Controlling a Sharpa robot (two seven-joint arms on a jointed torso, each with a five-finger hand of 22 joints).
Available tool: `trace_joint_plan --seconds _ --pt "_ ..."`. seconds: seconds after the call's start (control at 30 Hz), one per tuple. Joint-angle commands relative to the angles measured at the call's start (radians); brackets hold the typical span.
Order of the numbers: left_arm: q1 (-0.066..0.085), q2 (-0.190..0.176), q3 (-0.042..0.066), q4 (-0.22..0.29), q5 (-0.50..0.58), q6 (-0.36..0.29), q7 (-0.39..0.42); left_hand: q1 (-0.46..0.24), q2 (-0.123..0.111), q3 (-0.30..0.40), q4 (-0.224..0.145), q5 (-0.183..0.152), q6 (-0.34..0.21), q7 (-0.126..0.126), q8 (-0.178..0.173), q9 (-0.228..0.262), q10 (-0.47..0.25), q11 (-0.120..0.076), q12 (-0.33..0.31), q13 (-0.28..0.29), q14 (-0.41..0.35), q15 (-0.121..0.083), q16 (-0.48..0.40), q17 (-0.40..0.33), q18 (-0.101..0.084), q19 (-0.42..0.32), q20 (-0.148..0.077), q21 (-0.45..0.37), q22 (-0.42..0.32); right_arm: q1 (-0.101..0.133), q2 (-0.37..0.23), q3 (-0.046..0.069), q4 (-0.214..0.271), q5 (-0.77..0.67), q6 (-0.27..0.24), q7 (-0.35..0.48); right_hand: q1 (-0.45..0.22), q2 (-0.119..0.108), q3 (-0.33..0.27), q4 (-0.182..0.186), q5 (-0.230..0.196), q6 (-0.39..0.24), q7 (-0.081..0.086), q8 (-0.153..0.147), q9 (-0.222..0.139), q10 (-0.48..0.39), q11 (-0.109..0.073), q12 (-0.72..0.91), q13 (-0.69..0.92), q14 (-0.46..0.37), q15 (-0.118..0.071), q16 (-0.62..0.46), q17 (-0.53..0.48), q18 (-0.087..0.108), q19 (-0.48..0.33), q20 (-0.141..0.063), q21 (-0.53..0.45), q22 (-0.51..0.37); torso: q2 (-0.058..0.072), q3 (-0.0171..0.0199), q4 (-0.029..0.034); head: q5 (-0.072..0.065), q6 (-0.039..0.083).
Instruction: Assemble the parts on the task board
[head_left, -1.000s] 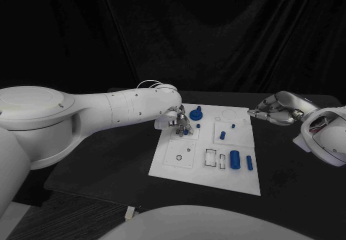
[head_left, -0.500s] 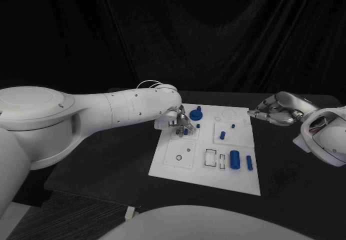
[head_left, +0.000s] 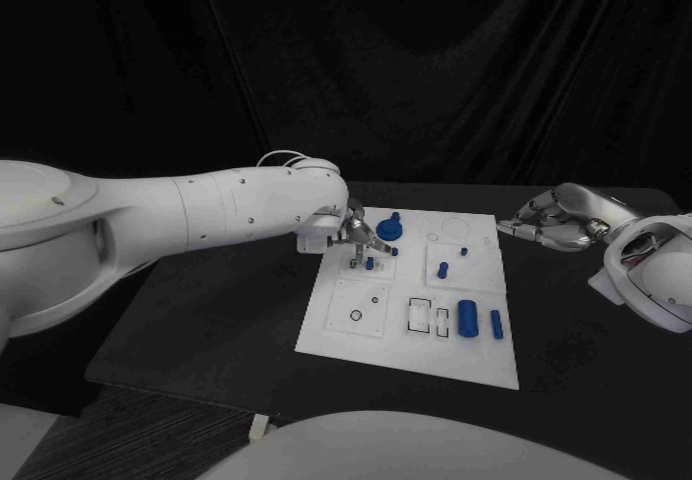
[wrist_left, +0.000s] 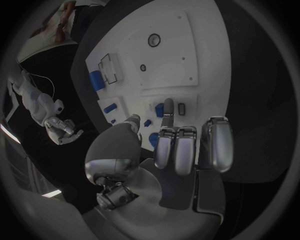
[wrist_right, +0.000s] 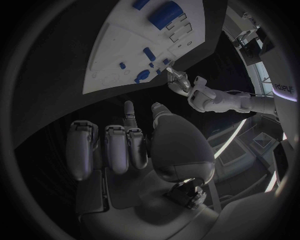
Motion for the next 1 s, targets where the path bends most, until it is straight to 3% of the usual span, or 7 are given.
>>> trace_joint_plan --seconds 0.03,0.13,0.17,0.3,0.47,0.67,1.0 --pt "0.046 -0.030 0.002 0.051 -0.031 -0.039 0.024 0.020 0.001 -0.039 0.000 -0.013 -0.005 -0.008 0.004 0.004 0.114 -0.008 0.018 0.270 0.116 -0.011 0.014 0.278 -0.030 0.018 -0.004 0.009 0.120 -0.002 -0.005 0.001 0.006 -0.001 -0.013 -0.014 0.015 0.004 0.015 0.002 0.015 -0.014 -0.001 0.011 0.012 0.099 0.011 0.017 0.265 0.080 0.004 -0.018 0.137 0.005 0.041 0.005 -0.016 0.231 -0.001 -0.0005 0.0000 -0.004 0.000" --pt "0.102 -0.063 0.002 0.093 -0.037 -0.051 0.023 0.042 0.008 -0.063 0.014 -0.012 -0.007 -0.016 0.049 0.060 0.114 -0.014 0.018 0.270 0.116 -0.016 0.014 0.278 -0.031 0.023 -0.009 0.013 0.126 -0.002 -0.010 0.001 0.012 -0.001 -0.024 -0.008 0.015 0.004 0.015 0.002 0.015 -0.014 -0.001 0.011 0.012 0.099 0.011 0.017 0.265 0.080 0.004 -0.018 0.137 0.005 0.041 0.005 -0.016 0.231 -0.001 -0.0005 -0.0003 -0.006 0.000" --pt "0.118 -0.069 0.002 0.101 -0.039 -0.052 0.021 0.083 0.021 -0.121 0.045 0.001 -0.098 -0.025 0.189 0.274 0.114 -0.035 0.018 0.270 0.116 -0.032 0.014 0.278 -0.032 0.032 -0.029 0.018 0.135 -0.002 -0.011 0.001 0.014 -0.001 -0.027 -0.006 0.015 0.004 0.015 0.002 0.015 -0.014 -0.001 0.011 0.012 0.099 0.011 0.017 0.265 0.080 0.004 -0.018 0.137 0.005 0.041 0.005 -0.016 0.231 -0.001 -0.0001 -0.0001 -0.007 0.000" --pt "0.175 -0.088 0.002 0.112 -0.076 -0.057 0.019 0.105 0.047 -0.147 0.035 -0.014 -0.133 -0.033 0.281 0.403 0.114 -0.027 0.018 0.270 0.116 -0.028 0.014 0.278 -0.039 0.045 -0.022 0.036 0.155 -0.002 -0.014 0.001 0.019 0.000 -0.033 0.000 0.014 0.003 0.014 0.002 0.014 -0.013 -0.001 0.011 0.012 0.099 0.011 0.017 0.265 0.080 0.004 -0.018 0.136 0.005 0.042 0.005 -0.016 0.231 0.000 0.0000 -0.0009 -0.006 0.000" --pt "0.201 -0.068 0.002 0.061 -0.133 -0.057 0.039 0.126 0.069 -0.182 0.034 -0.012 -0.176 -0.046 0.419 0.596 0.114 -0.039 0.018 0.270 0.116 -0.036 0.014 0.278 -0.044 0.057 -0.027 0.052 0.175 -0.002 -0.009 0.001 0.019 0.003 -0.031 0.005 0.014 0.002 0.012 0.003 0.015 -0.013 -0.001 0.011 0.013 0.099 0.011 0.017 0.265 0.079 0.004 -0.018 0.136 0.005 0.041 0.005 -0.018 0.230 0.001 -0.0011 0.0002 -0.002 0.000" --pt "0.180 -0.016 0.002 -0.038 -0.155 -0.010 0.041 0.138 0.080 -0.182 0.032 -0.013 -0.193 -0.043 0.389 0.586 0.114 -0.037 0.018 0.270 0.116 -0.035 0.014 0.278 -0.043 0.053 -0.028 0.048 0.174 -0.002 -0.004 0.001 0.019 0.004 -0.025 0.010 0.014 0.002 0.012 0.003 0.015 -0.013 -0.001 0.011 0.013 0.099 0.011 0.017 0.265 0.079 0.004 -0.019 0.135 0.005 0.041 0.005 -0.018 0.230 0.001 -0.0004 0.0012 -0.012 0.000" --pt "0.105 0.062 0.002 -0.189 -0.162 0.020 0.066 0.152 0.095 -0.189 0.029 -0.012 -0.178 -0.032 0.298 0.520 0.114 -0.027 0.018 0.270 0.116 -0.027 0.014 0.278 -0.040 0.045 -0.021 0.038 0.171 -0.002 -0.006 0.001 0.021 0.004 -0.014 0.009 0.014 0.002 0.012 0.003 0.015 -0.013 -0.001 0.011 0.013 0.099 0.011 0.017 0.265 0.079 0.004 -0.019 0.135 0.005 0.040 0.005 -0.018 0.230 0.005 -0.0020 -0.0006 -0.015 0.000"
